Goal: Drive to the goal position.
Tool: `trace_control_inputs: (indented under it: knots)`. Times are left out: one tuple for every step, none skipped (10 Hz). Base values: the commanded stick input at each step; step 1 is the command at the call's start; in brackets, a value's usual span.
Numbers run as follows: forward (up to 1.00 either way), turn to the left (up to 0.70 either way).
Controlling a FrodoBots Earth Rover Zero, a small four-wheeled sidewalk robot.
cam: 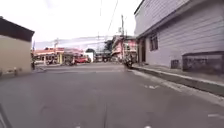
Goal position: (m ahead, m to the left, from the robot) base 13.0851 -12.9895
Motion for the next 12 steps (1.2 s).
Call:
trace_control_inputs:
  knots:
    - [1.00, 0.00]
    - [1.00, 0.00]
    - [1.00, 0.00]
    - [1.00, 0.00]
    - [1.00, 0.00]
    - [1.00, 0.00]
    - [1.00, 0.00]
    - [1.00, 0.00]
    - [1.00, 0.00]
    - [1.00, 0.00]
    - [1.00, 0.00]
    - [1.00, 0.00]
